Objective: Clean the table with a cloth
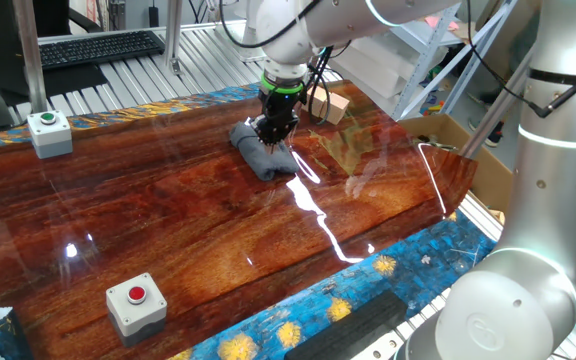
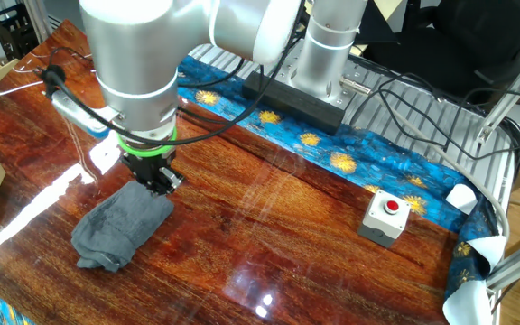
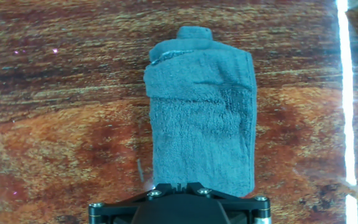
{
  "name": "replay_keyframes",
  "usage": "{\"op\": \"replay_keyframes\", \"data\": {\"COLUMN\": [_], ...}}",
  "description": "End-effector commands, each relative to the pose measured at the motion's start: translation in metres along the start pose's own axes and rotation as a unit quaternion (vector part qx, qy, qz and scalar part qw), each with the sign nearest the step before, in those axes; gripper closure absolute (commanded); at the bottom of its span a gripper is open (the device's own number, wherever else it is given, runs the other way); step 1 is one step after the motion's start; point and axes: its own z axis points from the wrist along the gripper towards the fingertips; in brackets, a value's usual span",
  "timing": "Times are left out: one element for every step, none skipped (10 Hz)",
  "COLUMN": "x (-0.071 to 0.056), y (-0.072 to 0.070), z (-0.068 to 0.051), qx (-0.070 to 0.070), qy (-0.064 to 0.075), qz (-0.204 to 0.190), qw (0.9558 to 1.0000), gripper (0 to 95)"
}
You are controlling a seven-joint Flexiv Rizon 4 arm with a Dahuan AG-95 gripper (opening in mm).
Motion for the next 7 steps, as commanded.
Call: {"op": "replay_keyframes", "data": {"x": [0.0003,0.0003,0.0003,-0.0001,-0.0007,-0.0012,-0.0016], "y": [0.0003,0.0003,0.0003,0.0002,0.0,0.0002,0.0001], "z": [-0.0002,-0.0002,-0.0002,-0.0002,0.0005,0.001,0.0013], "qx": [0.001,-0.002,-0.007,0.006,0.024,0.026,0.025], "qy": [0.009,0.006,0.007,0.007,0.004,0.005,0.005], "qz": [-0.022,-0.022,-0.023,-0.025,-0.024,-0.018,-0.02], "qw": [0.9997,0.9997,0.9997,0.9996,0.9994,0.9995,0.9995], "gripper": [95.0,95.0,95.0,95.0,76.0,57.0,38.0]}}
